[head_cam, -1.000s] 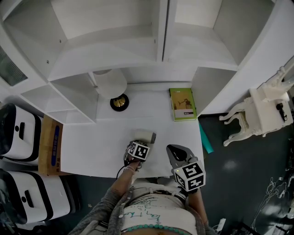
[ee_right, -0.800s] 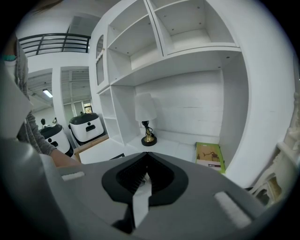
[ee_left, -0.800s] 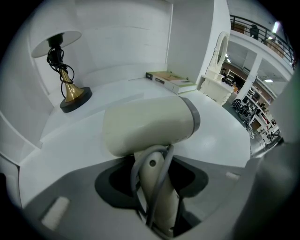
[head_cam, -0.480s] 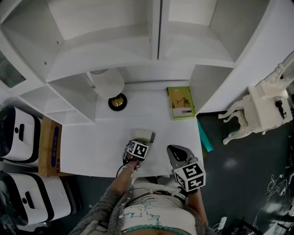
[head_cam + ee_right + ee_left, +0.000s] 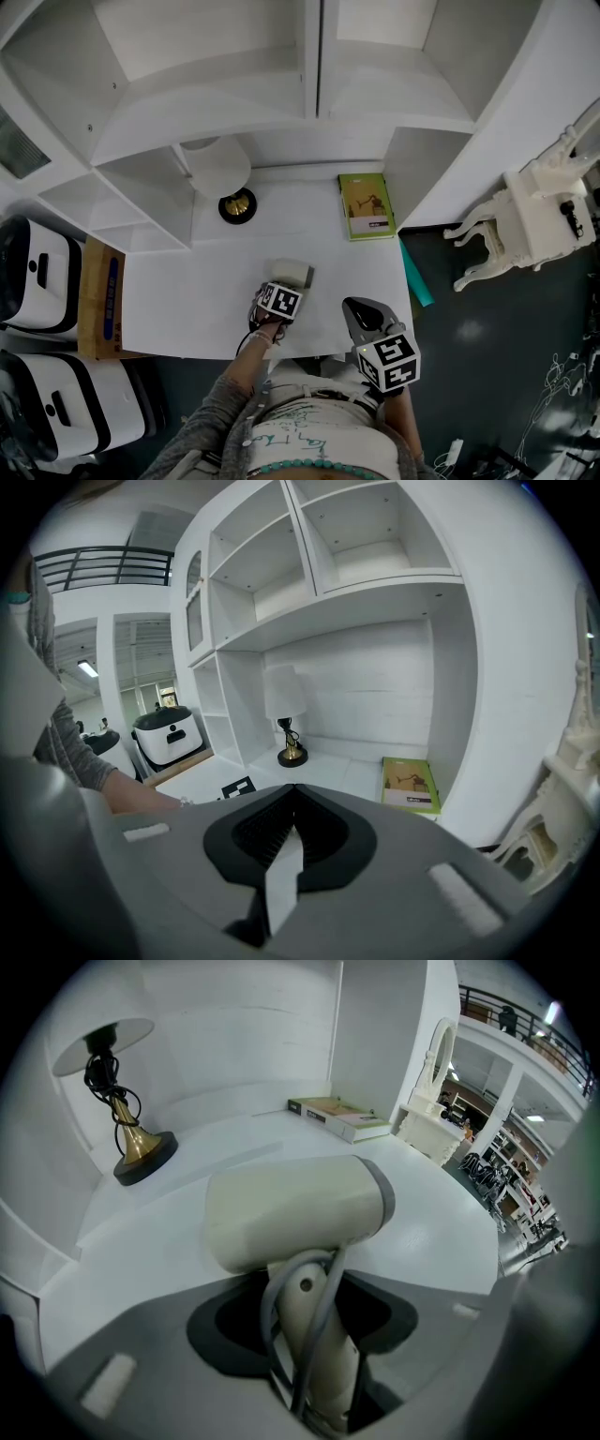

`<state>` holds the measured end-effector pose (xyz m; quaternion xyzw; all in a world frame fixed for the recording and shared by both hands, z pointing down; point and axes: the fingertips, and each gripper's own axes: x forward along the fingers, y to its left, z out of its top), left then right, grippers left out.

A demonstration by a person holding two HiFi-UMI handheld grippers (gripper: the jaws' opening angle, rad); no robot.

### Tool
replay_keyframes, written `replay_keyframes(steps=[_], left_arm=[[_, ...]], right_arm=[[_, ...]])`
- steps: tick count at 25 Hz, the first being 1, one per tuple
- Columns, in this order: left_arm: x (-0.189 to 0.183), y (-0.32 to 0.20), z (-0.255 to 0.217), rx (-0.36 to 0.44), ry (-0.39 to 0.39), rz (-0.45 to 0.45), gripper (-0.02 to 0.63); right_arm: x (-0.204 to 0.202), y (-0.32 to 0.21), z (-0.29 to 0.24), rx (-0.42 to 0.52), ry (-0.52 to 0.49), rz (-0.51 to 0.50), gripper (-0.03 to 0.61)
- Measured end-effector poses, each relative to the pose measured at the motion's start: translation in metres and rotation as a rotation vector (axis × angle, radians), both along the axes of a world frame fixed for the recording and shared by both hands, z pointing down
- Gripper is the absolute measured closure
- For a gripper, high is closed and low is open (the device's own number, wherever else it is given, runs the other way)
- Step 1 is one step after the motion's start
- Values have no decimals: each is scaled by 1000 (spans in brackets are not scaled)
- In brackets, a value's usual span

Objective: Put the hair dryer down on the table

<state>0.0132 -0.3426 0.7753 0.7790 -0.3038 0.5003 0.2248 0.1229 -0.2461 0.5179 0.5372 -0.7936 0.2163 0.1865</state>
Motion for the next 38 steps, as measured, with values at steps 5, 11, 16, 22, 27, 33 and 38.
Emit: replay_keyframes(steps=[5,11,16,22,27,33,38], left_arm=[[0,1,0,-14,-7,5,406],[0,0,1,-24,-11,10,406],[2,0,2,-26,-10,16,405],[1,0,1,-18,0,19,404],[-1,2,-2,-19,14,30,403],[1,5,-6,-24,64,29,390],[-4,4,-20,32,65,36,368]], right_arm=[[1,7,3,-10,0,6,551],[-1,11,5,-14,0,-1,551],[-2,15,8,-20,-1,-8,551],[-5,18,8,-20,-5,-13,551],[-5,21,6,-15,-4,-20,551],[-2,26,3,-7,-6,-26,551],[1,27,3,-6,1,-31,551]])
